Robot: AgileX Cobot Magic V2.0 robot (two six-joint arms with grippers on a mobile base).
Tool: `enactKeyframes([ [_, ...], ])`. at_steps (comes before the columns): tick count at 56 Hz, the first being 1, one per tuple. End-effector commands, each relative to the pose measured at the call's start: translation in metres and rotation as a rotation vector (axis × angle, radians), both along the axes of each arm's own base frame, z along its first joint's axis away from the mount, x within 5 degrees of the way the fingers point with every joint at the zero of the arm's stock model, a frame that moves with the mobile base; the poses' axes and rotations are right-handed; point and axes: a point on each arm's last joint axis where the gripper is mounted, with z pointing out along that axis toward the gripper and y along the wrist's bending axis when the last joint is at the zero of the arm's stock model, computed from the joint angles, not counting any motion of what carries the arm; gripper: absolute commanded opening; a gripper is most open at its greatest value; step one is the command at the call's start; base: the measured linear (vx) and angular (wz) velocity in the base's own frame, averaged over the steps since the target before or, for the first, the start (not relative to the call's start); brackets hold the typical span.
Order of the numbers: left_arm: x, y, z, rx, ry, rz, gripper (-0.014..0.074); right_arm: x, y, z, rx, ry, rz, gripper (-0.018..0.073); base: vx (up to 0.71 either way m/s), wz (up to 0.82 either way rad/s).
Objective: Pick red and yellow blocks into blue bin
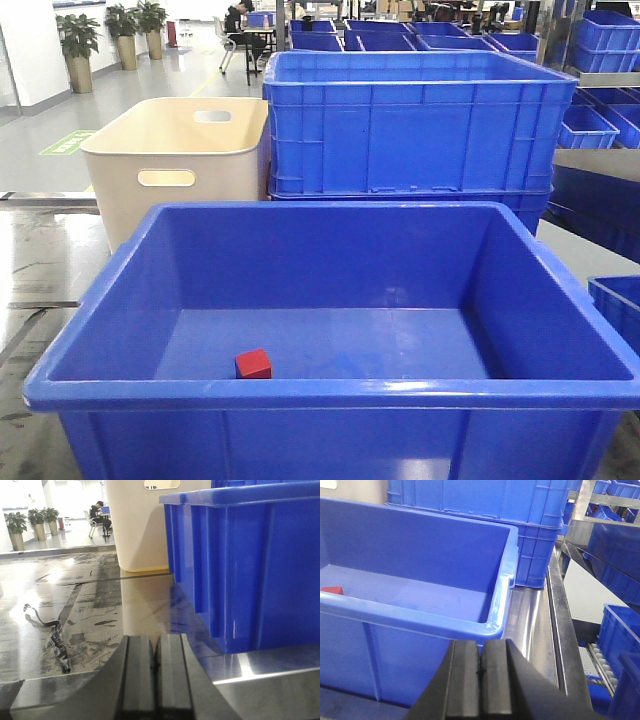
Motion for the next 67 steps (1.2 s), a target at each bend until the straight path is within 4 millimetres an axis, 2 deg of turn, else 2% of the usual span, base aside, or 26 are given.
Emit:
enactKeyframes([
  [1,-0.0023,0.0006,0.0135,-0.021,-0.107,0.004,-0.0006,0.0009,0.0006,0.0153,0.000,-0.099,0.008,-0.0011,0.00,0.00],
  [67,-0.0023,0.0006,0.0135,-0.021,-0.107,0.004,-0.0006,0.0009,0.0006,0.0153,0.000,-0.099,0.008,-0.0011,0.00,0.00],
])
